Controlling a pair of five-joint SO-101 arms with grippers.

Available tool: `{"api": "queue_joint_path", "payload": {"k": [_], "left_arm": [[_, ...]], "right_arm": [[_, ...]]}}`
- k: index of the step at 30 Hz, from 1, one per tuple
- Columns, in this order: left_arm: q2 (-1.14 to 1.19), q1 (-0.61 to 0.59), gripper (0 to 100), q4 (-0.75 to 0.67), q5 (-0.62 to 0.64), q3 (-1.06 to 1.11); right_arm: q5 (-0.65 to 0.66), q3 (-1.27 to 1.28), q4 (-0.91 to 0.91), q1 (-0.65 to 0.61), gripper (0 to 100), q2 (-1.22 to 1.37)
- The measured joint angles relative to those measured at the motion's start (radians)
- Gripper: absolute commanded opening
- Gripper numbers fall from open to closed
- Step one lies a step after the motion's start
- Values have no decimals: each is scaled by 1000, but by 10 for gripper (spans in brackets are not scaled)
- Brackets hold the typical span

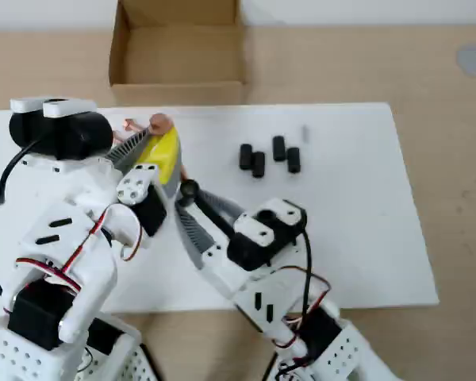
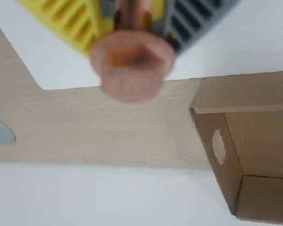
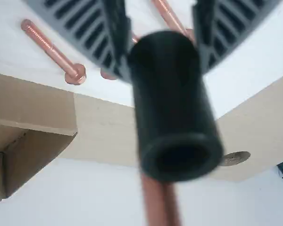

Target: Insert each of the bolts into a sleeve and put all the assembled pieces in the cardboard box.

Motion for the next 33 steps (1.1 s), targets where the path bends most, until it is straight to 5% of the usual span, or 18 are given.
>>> {"api": "queue_joint_path", "payload": {"k": [12, 21, 33], "left_arm": [[-2, -121, 9, -51, 0, -75], [-2, 60, 6, 106, 40, -172], [-5, 74, 6, 157, 12, -155]], "right_arm": [[0, 0, 0, 0, 9, 0], [0, 0, 95, 0, 9, 0], [0, 0, 109, 0, 9, 0]]}}
